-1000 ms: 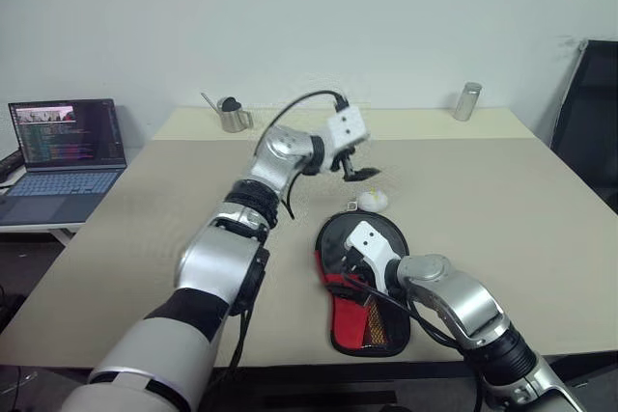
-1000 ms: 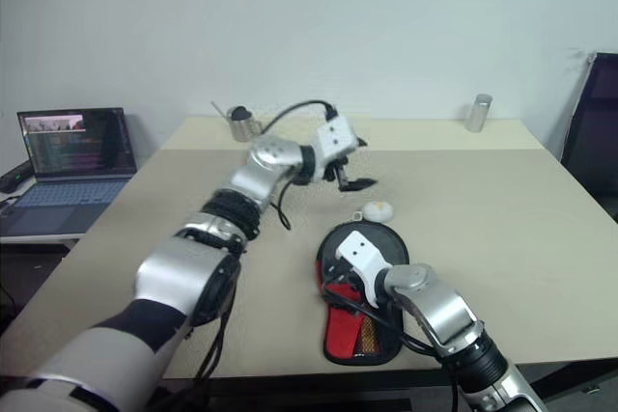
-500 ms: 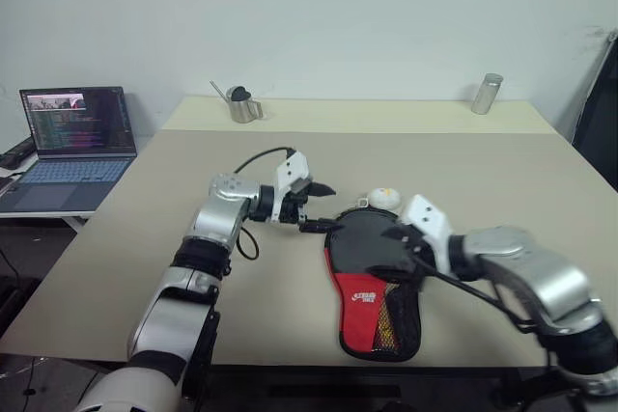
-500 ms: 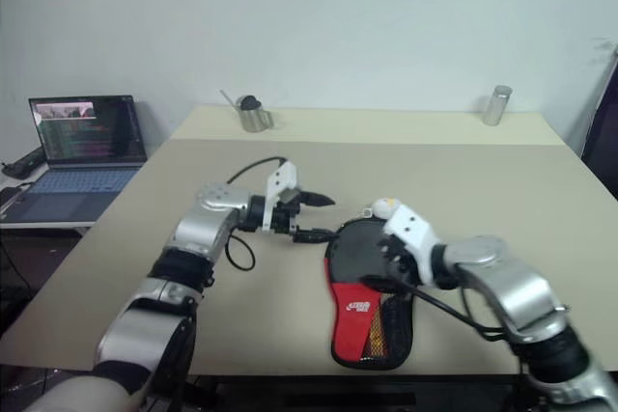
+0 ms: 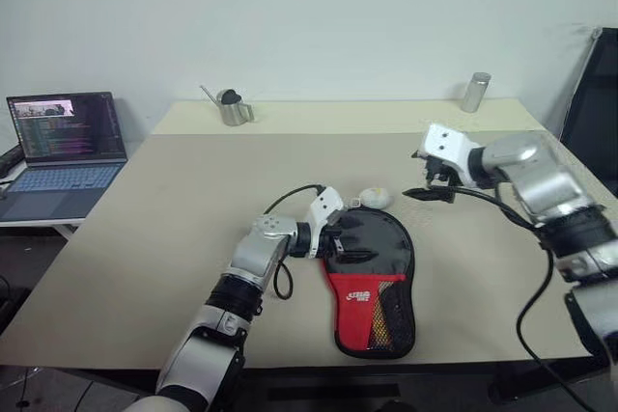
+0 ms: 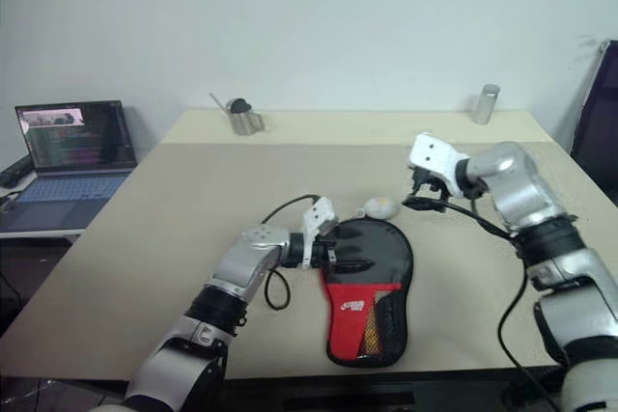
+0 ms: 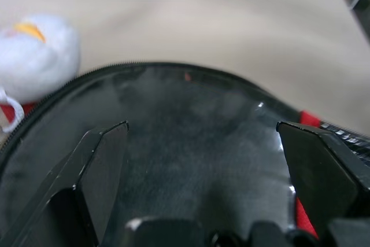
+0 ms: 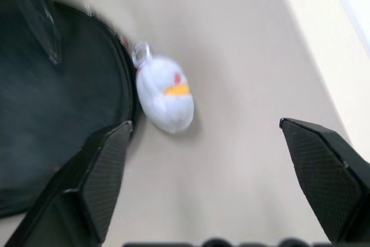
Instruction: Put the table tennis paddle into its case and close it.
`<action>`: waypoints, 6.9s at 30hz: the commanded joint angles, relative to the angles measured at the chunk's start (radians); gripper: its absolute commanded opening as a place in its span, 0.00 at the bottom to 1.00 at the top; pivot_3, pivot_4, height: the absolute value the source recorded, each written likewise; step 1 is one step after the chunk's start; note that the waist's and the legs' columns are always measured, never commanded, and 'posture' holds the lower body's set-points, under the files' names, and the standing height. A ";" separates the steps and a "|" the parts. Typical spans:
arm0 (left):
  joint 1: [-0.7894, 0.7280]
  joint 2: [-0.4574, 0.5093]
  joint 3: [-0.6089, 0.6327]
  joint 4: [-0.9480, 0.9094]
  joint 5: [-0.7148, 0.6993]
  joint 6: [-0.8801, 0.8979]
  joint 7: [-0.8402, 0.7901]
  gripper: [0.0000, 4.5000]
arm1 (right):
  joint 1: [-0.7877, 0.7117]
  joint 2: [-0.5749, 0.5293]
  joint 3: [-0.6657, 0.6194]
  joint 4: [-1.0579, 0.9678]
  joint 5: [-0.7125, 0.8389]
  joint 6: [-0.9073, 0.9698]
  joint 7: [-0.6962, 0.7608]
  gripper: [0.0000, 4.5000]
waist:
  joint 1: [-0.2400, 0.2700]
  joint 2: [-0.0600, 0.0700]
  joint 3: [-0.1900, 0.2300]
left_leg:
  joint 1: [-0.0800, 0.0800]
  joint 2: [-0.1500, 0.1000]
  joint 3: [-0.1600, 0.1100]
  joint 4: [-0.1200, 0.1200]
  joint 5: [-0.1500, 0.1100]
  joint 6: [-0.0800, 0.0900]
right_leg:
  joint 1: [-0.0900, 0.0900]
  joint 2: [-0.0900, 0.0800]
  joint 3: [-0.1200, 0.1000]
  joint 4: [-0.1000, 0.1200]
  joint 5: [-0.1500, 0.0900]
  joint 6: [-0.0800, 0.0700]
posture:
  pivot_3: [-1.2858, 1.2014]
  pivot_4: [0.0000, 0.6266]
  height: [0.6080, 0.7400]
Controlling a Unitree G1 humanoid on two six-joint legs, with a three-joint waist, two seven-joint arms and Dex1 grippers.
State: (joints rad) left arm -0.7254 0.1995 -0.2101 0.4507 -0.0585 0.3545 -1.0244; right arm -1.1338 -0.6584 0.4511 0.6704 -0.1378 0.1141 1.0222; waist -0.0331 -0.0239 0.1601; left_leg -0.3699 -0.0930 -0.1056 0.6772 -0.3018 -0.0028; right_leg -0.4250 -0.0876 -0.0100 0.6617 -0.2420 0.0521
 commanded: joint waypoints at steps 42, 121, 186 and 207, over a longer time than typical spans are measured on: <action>0.113 -0.007 -0.044 -0.256 -0.003 0.198 0.294 1.00 | -0.141 0.364 0.087 0.643 -0.451 -0.455 -0.426 0.01 | -0.021 0.003 -0.001 | 0.004 0.000 -0.002 0.000 0.000 -0.002 | 0.003 0.001 0.002 0.002 0.000 0.000 | 0.52 0.24 1.00; -0.074 -0.107 -0.084 0.105 0.073 0.091 0.297 1.00 | 1.111 -0.592 -0.125 -1.353 0.175 -0.124 0.550 0.00 | 0.062 0.003 0.001 | 0.005 0.000 -0.012 0.000 -0.004 -0.001 | 0.019 -0.001 -0.010 -0.017 -0.002 0.005 | 0.52 0.24 1.00; -0.068 0.334 0.121 -0.255 -0.234 0.044 -0.184 1.00 | 0.343 -0.325 -0.212 -0.699 0.131 0.041 0.454 0.94 | 0.027 -0.003 0.024 | -0.024 -0.001 0.001 0.002 0.018 0.001 | -0.016 0.000 -0.001 -0.017 0.028 0.006 | 0.52 0.24 1.00; 0.032 0.517 0.175 -0.434 -0.281 0.086 -0.176 1.00 | 0.408 0.084 -0.381 -0.631 0.304 1.155 -0.176 0.94 | 0.030 -0.003 0.024 | -0.027 -0.001 -0.002 0.003 0.018 0.001 | -0.018 0.000 -0.001 -0.016 0.028 0.003 | 0.52 0.24 1.00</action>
State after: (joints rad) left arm -0.6878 0.7112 -0.0531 0.0493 -0.3345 0.4502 -1.2135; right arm -0.7342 -0.5775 0.0976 0.0680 0.1441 1.2553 0.8681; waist -0.0030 -0.0266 0.1836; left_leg -0.3971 -0.0938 -0.1075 0.6797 -0.2840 -0.0016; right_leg -0.4428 -0.0879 -0.0106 0.6457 -0.2140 0.0549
